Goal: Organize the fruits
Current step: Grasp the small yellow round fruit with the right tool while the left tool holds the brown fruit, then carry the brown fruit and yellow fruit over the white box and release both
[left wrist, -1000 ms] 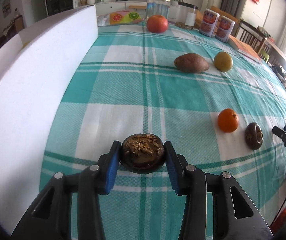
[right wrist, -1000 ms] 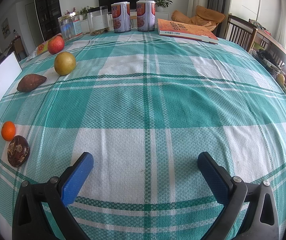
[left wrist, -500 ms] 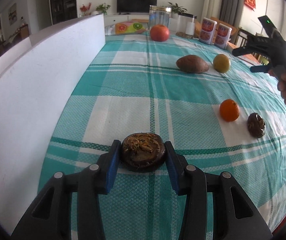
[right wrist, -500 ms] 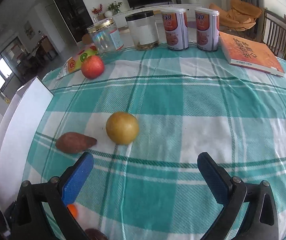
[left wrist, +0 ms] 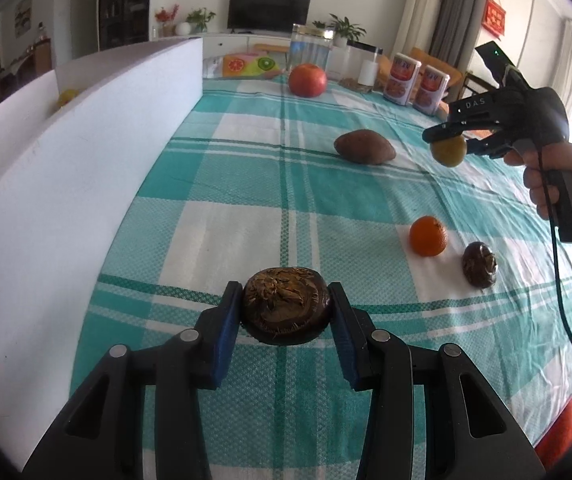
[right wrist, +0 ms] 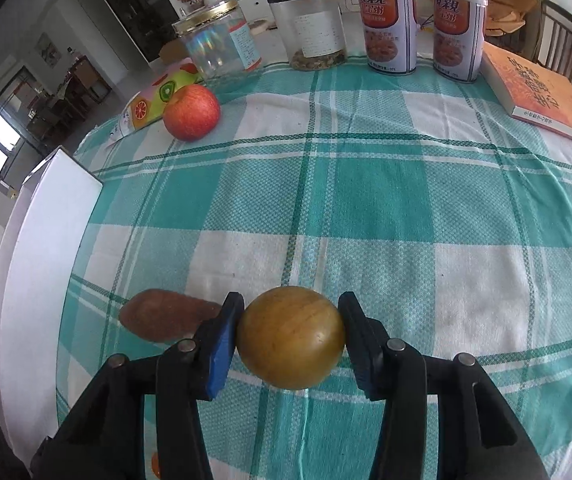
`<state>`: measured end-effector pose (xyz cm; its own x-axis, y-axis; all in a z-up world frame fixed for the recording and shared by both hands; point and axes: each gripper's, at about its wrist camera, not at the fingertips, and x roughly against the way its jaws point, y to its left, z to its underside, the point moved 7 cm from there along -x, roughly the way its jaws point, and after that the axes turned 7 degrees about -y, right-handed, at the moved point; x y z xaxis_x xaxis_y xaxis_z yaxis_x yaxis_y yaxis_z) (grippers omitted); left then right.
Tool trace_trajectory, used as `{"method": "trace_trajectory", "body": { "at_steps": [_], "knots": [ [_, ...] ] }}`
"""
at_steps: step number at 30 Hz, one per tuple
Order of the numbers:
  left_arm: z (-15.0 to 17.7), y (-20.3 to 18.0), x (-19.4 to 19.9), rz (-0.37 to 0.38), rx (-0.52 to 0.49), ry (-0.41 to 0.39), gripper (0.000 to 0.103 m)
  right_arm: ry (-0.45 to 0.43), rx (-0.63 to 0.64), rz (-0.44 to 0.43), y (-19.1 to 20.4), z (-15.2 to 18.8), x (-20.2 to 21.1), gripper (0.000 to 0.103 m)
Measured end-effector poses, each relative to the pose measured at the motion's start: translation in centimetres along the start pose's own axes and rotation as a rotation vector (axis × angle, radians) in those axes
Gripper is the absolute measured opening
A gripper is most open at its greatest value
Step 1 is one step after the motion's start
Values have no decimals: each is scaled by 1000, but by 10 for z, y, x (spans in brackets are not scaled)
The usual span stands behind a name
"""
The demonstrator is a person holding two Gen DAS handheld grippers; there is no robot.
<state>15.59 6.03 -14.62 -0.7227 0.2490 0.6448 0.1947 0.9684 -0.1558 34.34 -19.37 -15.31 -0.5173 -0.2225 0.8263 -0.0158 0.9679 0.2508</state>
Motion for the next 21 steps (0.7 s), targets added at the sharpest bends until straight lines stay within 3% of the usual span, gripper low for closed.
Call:
{"method": "trace_trajectory", "body": {
  "at_steps": [3,6,9,12,14,17,21],
  "knots": [
    [-21,-4,27,71,75,-16,44,41,12,-128,42,12,24,49],
    [-52,11,67,106,157,-59,44,25,84,-294,123,15,52,49],
    [-79,50,112,22,187,-133,44,-26,180,-463,220,17,80,49],
    [-87,107,137,-143,212,-158,44,-53,281,-581,310,30,92,49],
    [-79,145,138,-249,245,-122,44,-37,337,-613,358,47,83,49],
    [-58,183,128,-335,275,-48,44,34,396,-597,406,82,51,49],
    [-35,198,112,-375,265,19,45,58,481,-499,428,114,13,49]
  ]
}}
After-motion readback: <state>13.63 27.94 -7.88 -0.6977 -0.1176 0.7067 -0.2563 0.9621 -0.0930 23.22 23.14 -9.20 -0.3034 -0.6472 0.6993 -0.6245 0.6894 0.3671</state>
